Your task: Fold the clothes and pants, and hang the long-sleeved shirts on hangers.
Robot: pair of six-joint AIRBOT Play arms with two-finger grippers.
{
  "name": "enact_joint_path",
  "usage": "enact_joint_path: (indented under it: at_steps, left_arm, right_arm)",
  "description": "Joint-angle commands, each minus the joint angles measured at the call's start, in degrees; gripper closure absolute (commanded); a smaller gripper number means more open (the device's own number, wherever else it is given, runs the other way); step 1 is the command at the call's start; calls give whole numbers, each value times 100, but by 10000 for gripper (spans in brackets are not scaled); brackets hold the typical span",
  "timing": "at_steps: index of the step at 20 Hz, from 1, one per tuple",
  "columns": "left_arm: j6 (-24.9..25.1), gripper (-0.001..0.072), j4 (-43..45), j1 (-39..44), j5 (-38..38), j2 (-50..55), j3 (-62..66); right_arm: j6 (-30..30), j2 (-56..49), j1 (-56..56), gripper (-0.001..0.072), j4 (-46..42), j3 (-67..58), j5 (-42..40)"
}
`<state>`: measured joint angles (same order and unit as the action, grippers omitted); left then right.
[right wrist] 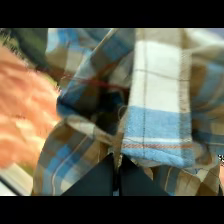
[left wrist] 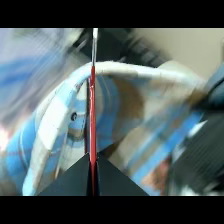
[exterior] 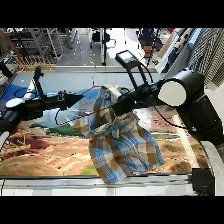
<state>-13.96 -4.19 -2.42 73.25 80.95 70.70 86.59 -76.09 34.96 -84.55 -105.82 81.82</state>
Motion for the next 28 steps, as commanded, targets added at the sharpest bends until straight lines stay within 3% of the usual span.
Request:
enact_joint_path:
  at_steps: [1, 2, 3, 5, 6, 8, 10, 14, 18, 21, 22, 23, 24, 25, 28]
  left_arm:
    - [933, 692, -1180, -173, 1543, 579, 0]
    - [933, 692, -1174, -125, 1884, 793, 0]
    - [933, 692, -1220, -68, 2173, 992, 0]
    - [1010, 692, -1405, 70, 2544, 1362, 0]
    - [1043, 692, -1434, 125, 2559, 1491, 0]
    - [1051, 692, -1432, 162, 2555, 1598, 2]
    - [1064, 692, -1434, 160, 2557, 1582, 7]
    - [1060, 692, -1434, 160, 2553, 1572, 11]
    - [1060, 692, -1436, 160, 2400, 1572, 11]
    - [1060, 674, -1436, 160, 2271, 1572, 11]
    - [1054, 558, -1436, 146, 2033, 1572, 11]
    - [1019, 222, -1438, 107, 1681, 1572, 13]
    - [761, -13, -1432, 42, 1147, 1558, 26]
    - [435, -13, -1401, -50, 776, 1554, 83]
    - [247, -13, -664, -509, 557, 1495, 680]
  right_arm:
    - [-1692, 70, 44, 682, 367, 0, 343]
    - [-2129, 70, 44, 678, 367, 0, 216]
    - [-2577, 74, 44, 603, 361, 0, 103]
    - [-3486, 120, 39, 238, 17, 0, 15]
    - [-3773, 181, 37, 171, -369, -9, -103]
    - [-4129, 308, 37, 167, -1314, -13, -538]
    - [-4621, 282, -74, 107, -1698, -11, -1156]
    - [-5031, -310, -258, 120, -866, -11, -1283]
    - [-5370, -793, -243, 184, -177, -11, -1554]
    - [-5366, -855, -243, 564, -184, -11, -1637]
    - [-5368, -844, -243, 682, -184, -13, -1585]
    - [-5368, -835, -243, 682, -184, -13, -1482]
    - [-5368, -831, -243, 683, -181, -11, -1329]
    - [-5368, -831, -243, 683, -181, -11, -1099]
    - [-5327, -831, -247, 684, -245, -11, -380]
